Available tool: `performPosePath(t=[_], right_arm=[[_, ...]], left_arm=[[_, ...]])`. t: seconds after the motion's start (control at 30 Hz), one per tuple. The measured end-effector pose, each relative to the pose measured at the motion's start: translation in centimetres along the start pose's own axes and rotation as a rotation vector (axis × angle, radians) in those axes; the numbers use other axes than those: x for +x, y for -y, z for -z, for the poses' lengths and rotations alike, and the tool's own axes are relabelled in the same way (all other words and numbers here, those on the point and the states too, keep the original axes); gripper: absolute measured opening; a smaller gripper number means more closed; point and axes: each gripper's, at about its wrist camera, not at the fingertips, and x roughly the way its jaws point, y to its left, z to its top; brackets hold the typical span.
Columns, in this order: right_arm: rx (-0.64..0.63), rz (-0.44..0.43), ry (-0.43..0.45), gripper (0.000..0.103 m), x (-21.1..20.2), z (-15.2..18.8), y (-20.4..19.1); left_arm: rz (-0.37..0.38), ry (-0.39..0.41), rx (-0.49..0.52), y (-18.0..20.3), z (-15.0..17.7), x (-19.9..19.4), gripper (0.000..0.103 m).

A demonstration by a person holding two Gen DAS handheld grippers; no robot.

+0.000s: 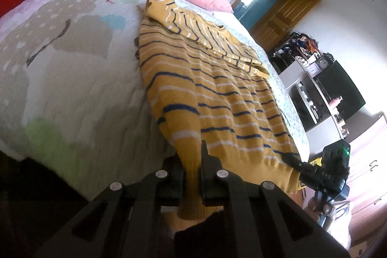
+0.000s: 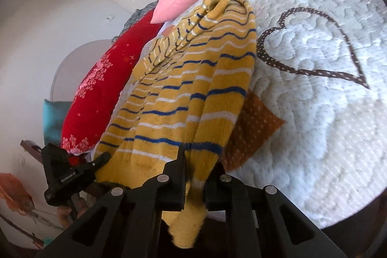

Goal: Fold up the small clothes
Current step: 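Grasp the sweater hem with the left gripper while the right gripper holds the hem, then lift the hem with both grippers and fold it up over the sweater body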

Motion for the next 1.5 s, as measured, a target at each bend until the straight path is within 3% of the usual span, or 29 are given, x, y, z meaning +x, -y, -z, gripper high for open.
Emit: performPosePath(t=[0.17, 0.33, 0.8, 1.03, 1.2, 1.3, 1.5], right_arm=[[0.010, 0.006, -0.024, 0.011, -2.0, 2.0, 1.4], [0.060, 0.012, -0.040, 0.011, -2.0, 2.9, 2.7], [-0.069, 0.011, -0.012, 0.012, -3.1, 0.0, -2.0], [-0.095, -0.026, -0.019, 0.012, -2.5, -2.3, -4.3], [-0.065, -0.101, -0.019, 0.012, -0.6, -6.0, -5.2], [-0.052, -0.124, 0.003, 0.012, 0.8, -9.5, -5.8], [-0.037, -0.059, 0.051, 0.012, 6.2, -19.0, -5.6]], left_arm=[[0.017, -0.031, -0.041, -0.8, 2.3, -0.7, 0.009], [0.020, -0.031, -0.050, -1.0, 1.8, -0.6, 0.009], [0.012, 0.026, 0.035, 0.6, 0.6, -2.6, 0.009], [0.064, 0.017, 0.018, 0.0, -0.5, -2.3, 0.009], [0.116, 0.009, -0.011, -0.1, -4.5, -1.1, 0.009], [0.116, 0.019, -0.015, -0.1, -8.6, 0.2, 0.009], [0.047, 0.011, 0.048, 0.9, -19.1, 6.5, 0.010]])
